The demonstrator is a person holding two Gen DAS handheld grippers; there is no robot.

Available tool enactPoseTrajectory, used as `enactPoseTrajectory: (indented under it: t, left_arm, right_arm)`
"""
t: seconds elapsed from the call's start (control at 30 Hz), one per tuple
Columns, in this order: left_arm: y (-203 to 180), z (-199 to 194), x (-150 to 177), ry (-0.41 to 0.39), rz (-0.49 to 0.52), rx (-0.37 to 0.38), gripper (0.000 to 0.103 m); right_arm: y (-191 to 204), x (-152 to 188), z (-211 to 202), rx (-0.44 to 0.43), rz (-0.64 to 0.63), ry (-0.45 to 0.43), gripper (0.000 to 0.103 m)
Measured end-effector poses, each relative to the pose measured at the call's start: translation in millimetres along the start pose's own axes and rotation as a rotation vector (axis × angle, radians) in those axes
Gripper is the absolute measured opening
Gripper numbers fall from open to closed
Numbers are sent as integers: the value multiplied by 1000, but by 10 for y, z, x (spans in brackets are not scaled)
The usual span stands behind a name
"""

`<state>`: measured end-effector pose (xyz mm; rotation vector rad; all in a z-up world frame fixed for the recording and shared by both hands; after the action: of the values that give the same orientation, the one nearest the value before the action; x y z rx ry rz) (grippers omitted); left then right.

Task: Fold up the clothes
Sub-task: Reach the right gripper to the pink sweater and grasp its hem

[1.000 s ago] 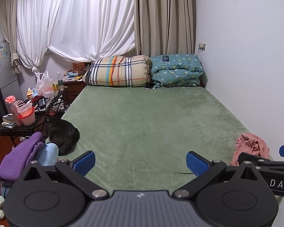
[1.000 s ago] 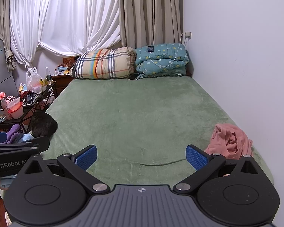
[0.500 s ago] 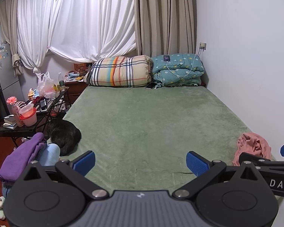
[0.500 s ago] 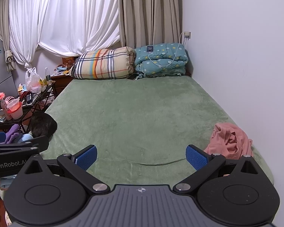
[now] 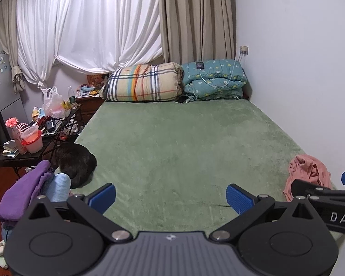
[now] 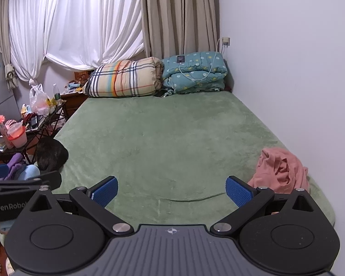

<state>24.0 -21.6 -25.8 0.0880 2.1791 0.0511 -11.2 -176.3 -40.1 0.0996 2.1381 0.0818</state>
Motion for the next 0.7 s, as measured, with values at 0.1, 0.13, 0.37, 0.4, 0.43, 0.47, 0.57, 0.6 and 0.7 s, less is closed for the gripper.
enactPoseTrajectory:
  t: [0.1,0.13,0.37,0.4,0.43,0.47,0.57,0.6,0.7]
  left_arm:
    - [-31,45,14,-15,-9,-22,103]
    - [-41,73,22,-18,-15,-29,103]
    - [-73,541,152,27,-64,55,103]
    - [-77,608,170,33,-71,67,103]
    - [-82,674,189,39,-78,79,103]
    - [-87,741,207,45,-86,91,103]
    - [-100,941,262,64,-107,127,103]
    - [-105,1007,281,71,-114,139,103]
    - [-119,1206,336,90,-135,175,103]
  right_arm:
    - [-130,23,27,-3,46,-34,101]
    - [-184,35,40,3,69,-53,101]
    - [-615,218,256,100,190,-160,101]
    - [-685,260,307,102,193,-170,101]
    - [-756,302,357,105,197,-181,101]
    - [-836,349,424,137,201,-187,101]
    - [-1096,521,658,268,197,-200,101]
    - [-1184,585,727,281,204,-211,101]
    - [-1447,777,920,282,241,-249,101]
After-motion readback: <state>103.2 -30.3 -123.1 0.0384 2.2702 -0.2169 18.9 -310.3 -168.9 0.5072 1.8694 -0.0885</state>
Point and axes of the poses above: each gripper's, at about its wrist camera, not at the fingertips, and z roughly the way its jaws point, y to its left, x to its underside, the point moved 2 cm from there along z, roughly the way its jaws point, and after that the axes turned 2 degrees about z, right-handed, at the moved point
